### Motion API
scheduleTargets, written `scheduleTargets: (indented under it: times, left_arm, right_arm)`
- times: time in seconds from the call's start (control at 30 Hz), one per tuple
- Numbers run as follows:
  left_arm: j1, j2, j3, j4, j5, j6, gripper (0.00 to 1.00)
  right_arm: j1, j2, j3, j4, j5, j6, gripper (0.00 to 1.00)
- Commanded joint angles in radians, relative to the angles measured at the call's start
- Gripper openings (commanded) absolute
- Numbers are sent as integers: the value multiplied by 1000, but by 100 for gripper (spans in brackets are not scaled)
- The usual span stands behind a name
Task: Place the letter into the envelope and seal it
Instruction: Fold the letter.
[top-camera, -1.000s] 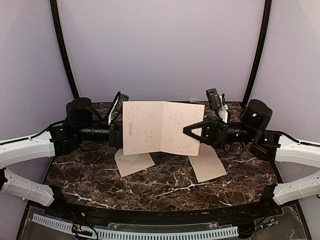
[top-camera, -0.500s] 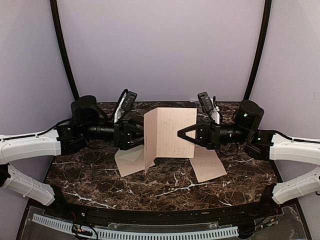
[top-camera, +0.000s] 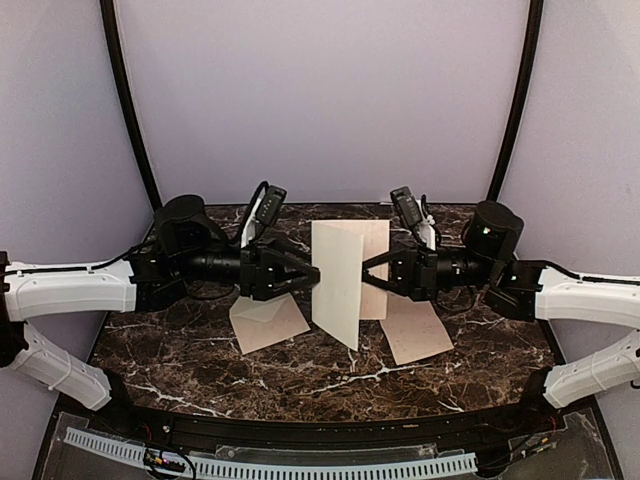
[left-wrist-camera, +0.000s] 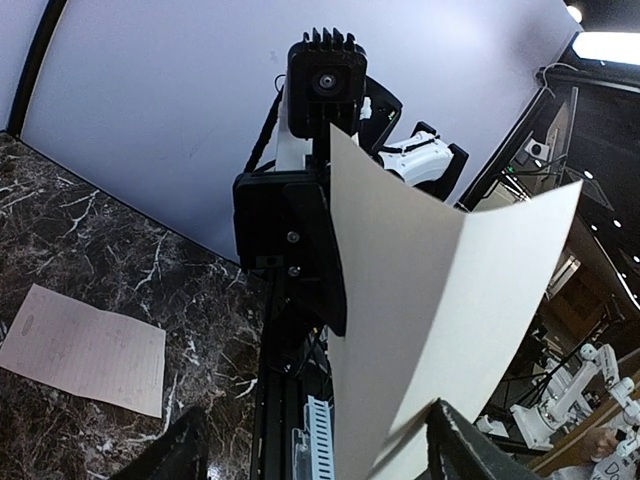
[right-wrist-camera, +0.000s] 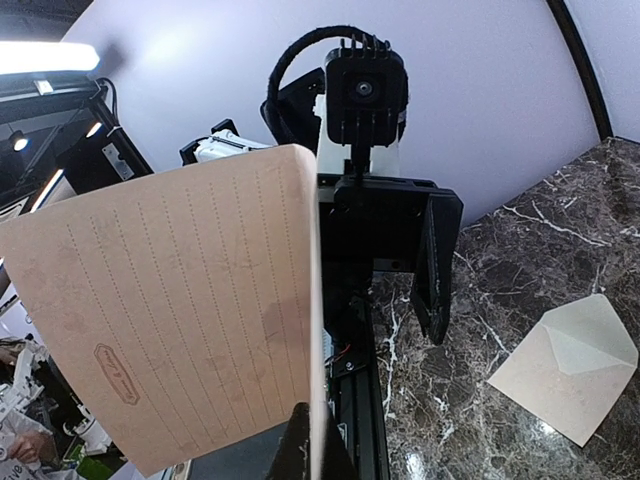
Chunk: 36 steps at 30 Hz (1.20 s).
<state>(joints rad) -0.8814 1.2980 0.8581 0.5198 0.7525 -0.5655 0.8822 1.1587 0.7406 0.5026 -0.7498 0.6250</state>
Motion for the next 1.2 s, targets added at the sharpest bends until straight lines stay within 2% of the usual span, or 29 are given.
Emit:
scheduleTargets:
  times: [0.0,0.2,0.3,0.5,0.57,0.73,0.97,1.07,1.17]
  left_arm:
    - [-7,7,25,77,36,-19,67]
    - [-7,10,18,95,46,-28,44]
    - [-7,11,16,92,49,-29,36]
    - [-7,13,17,92,61,-31,7]
    - [-7,12,16,95,61,-31,1]
    - [-7,10,14,98,65,-31,0]
    - [-7,-39,-13,102,45,-29,0]
    - [-7,-64,-26,92,27,-27,0]
    - [-7,-78,-27,81,21,-25,0]
  right_arm:
    - [8,-2,24,51,-17,2,0]
    - [8,-5,25,43,-11,-6,0]
    - [8,-8,26,40,-9,-8,0]
    - [8,-14,25,44,-6,-7,0]
    - [8,-15,23,45,-8,-6,0]
    - [8,-20,19,44,-1,-2,1]
    - [-38,-128,-37,26,86,7,54]
    - [-79,-211,-90,72,84,41,81]
    - [-82,-257,-107,62,89,29,97]
